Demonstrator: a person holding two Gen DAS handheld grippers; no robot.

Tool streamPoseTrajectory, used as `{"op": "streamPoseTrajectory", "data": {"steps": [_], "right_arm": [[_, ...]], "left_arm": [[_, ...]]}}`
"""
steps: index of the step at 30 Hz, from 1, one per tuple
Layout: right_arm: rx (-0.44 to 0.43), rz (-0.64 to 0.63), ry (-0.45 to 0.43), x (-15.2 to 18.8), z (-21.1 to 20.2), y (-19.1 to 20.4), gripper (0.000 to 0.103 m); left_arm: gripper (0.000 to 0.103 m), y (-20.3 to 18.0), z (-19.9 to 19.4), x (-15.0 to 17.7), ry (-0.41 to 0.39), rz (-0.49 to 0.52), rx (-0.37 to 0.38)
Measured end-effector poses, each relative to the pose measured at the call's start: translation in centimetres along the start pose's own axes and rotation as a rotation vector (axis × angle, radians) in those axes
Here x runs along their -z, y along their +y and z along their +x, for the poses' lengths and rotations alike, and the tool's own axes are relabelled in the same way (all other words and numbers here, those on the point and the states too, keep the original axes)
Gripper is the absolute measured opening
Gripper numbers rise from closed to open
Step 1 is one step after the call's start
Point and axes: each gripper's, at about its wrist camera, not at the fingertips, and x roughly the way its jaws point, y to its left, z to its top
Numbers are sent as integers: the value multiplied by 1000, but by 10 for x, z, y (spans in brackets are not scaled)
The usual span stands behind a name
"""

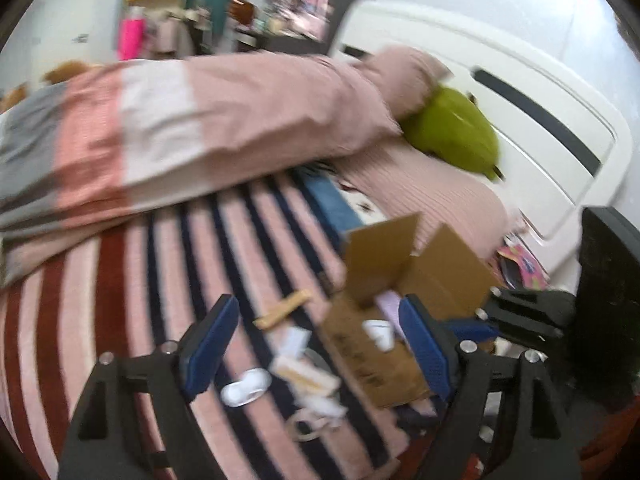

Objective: Organize rigid objects
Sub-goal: 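Grasp the white earbud lid piece with the right gripper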

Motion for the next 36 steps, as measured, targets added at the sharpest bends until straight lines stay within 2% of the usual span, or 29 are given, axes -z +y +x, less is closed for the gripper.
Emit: {"op": "streamPoseTrajectory", "data": {"steps": [5, 10, 14, 16, 20, 27, 28, 29, 33, 36], "right_arm": [[-91, -65, 52, 2, 42, 57, 55], [-100, -29, 168, 15, 109, 74, 55], [-1, 37, 240, 34, 164, 56, 56], [45, 72, 264, 40, 185, 45, 67], [111, 114, 284, 47, 217, 26, 70], [182, 74, 251, 42, 235, 26, 69], [198, 54, 247, 42, 235, 28, 58], [204, 43, 245, 40, 234, 30, 59], [171, 6, 212, 37, 220, 41, 59], [116, -46, 151, 26, 193, 59, 59]], "left_arm": [[80, 58, -11, 40, -33, -84, -67], [80, 107, 2, 86, -3, -158, -93], [80, 130, 18, 112, 27, -197, -98], [80, 138, 25, 123, 39, -217, -85], [80, 147, 31, 136, 54, -246, -75], [80, 153, 34, 140, 66, -266, -76], [80, 153, 34, 140, 67, -265, -73], [80, 153, 34, 140, 67, -264, -71], [80, 146, 29, 133, 66, -247, -32], [80, 132, 22, 118, 52, -222, 52]]}}
